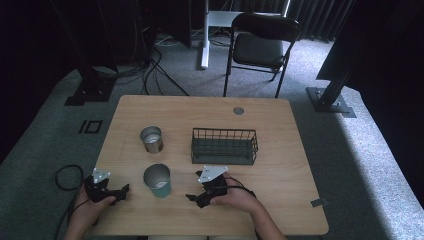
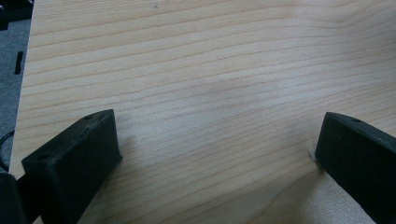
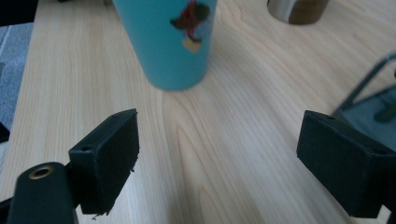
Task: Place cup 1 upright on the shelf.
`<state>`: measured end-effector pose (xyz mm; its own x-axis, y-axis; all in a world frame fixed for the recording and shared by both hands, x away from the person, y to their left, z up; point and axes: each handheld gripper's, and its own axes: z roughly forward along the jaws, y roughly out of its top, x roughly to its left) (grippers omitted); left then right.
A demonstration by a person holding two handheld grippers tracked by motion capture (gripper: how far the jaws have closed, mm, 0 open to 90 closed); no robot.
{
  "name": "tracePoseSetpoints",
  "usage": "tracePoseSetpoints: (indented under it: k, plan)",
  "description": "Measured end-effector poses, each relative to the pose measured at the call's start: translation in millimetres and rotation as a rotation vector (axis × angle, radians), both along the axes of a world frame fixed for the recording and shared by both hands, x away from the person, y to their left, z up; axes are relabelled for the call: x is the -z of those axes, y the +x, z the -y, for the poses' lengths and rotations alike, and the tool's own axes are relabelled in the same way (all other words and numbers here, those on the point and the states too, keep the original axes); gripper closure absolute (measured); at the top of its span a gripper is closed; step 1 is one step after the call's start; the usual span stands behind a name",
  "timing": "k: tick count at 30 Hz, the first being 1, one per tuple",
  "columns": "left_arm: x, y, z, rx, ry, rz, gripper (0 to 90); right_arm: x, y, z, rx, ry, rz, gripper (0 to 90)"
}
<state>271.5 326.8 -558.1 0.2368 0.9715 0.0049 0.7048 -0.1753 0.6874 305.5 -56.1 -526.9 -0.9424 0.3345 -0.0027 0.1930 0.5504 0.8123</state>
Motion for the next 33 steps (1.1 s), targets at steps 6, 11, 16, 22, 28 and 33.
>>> tracePoseSetpoints:
  k: [6, 11, 16, 22, 28, 33]
  plan:
    - [0.0, 0.0, 0.0, 0.0, 0.0, 0.0, 0.4, -3.6, 0.5, -15.7, -0.03, 0.015, 0.011, 12.8]
    - [0.0, 0.0, 0.0, 0.0, 0.0, 0.0, 0.4, -5.8, 0.6, -28.8, -0.058, 0.02, 0.019, 12.8]
    - [0.0, 0.0, -0.2, 0.001, 0.002, -0.001, 0.4, -6.5, 0.4, -39.8, -0.072, 0.034, 0.019, 12.6]
    - [0.0, 0.0, -0.2, 0.001, 0.002, -0.001, 0.4, -6.1, 0.1, -48.0, -0.09, 0.038, 0.025, 12.5]
    - [0.0, 0.0, -0.2, 0.001, 0.002, -0.001, 0.4, -5.7, 0.1, -56.9, -0.105, 0.047, 0.03, 12.3]
    - [-0.1, 0.0, -0.2, 0.001, 0.001, -0.001, 0.4, -5.0, 0.7, -63.0, -0.114, 0.06, 0.03, 12.0]
